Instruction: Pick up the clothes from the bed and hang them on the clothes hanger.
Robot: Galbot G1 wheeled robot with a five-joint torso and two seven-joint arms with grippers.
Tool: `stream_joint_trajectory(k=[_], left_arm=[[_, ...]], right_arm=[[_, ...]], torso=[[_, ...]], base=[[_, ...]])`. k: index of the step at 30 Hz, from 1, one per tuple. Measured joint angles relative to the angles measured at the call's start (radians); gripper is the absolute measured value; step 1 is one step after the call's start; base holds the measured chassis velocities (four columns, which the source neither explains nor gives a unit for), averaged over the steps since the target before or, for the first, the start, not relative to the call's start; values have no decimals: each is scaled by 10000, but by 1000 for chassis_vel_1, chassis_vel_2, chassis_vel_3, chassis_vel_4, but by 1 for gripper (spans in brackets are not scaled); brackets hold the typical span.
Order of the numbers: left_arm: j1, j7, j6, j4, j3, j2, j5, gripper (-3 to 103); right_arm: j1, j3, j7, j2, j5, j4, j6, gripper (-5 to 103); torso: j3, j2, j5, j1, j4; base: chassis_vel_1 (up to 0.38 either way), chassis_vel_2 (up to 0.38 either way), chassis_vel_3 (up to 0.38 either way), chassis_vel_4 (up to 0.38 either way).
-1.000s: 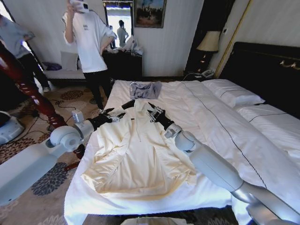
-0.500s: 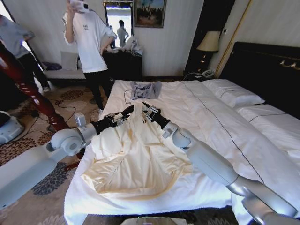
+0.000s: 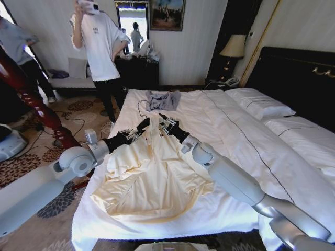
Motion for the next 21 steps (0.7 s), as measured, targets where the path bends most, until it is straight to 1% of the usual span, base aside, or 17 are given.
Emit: stream_joint_trajectory(k=[5, 8, 10, 11, 12, 13, 14, 15, 16, 17, 19, 21], left_arm=[[95, -59, -42, -21, -54, 16, 11, 24], [180, -214, -54, -23, -140, 17, 78, 24], [186, -243, -53, -23, -180, 17, 69, 24], [186, -289, -51, -22, -209, 17, 61, 24], [184, -346, -28, -3, -224, 25, 58, 24], [179, -438, -8, 52, -250, 43, 61, 24], [177, -502, 3, 56, -256, 55, 62, 21], [177, -502, 3, 56, -256, 55, 62, 21], [172, -516, 5, 47, -261, 56, 66, 18], [169, -513, 5, 35, -263, 58, 70, 18], [161, -506, 5, 10, -264, 61, 84, 17], [159, -487, 5, -1, -266, 62, 118, 17]], right_arm=[[-41, 29, 24, -3, -5, 43, -6, 24], [-65, 43, 29, -36, 19, 155, -22, 25], [-80, 60, 29, -57, 52, 216, -32, 22], [-92, 97, 14, -70, 95, 293, -40, 26], [-102, 122, 9, -83, 130, 340, -41, 26], [-122, 143, 13, -109, 174, 386, -42, 31], [-142, 155, 14, -122, 198, 438, -40, 37], [-142, 155, 14, -122, 198, 438, -40, 37], [-165, 156, 4, -134, 209, 470, -40, 41], [-181, 156, -27, -152, 215, 499, -38, 47], [-203, 156, -69, -170, 219, 533, -29, 47], [-255, 156, -108, -194, 219, 574, -20, 58]], torso=[[0, 0, 0, 0, -1], [0, 0, 0, 0, 0], [0, 0, 0, 0, 0], [0, 0, 0, 0, 0], [-1, 0, 1, 0, -2], [0, 0, 0, -1, -1], [-1, 1, 0, -1, -1], [-1, 1, 0, -1, -1], [-1, 0, 0, -1, 1], [0, 0, -1, 0, 2], [-1, 1, 0, 0, 1], [0, 0, 0, 0, 0]], base=[[0, 0, 0, 0], [0, 0, 0, 0], [0, 0, 0, 0], [0, 0, 0, 0], [0, 0, 0, 0], [0, 0, 0, 0], [0, 0, 0, 0], [0, 0, 0, 0], [0, 0, 0, 0], [0, 0, 0, 0], [0, 0, 0, 0], [0, 0, 0, 0]])
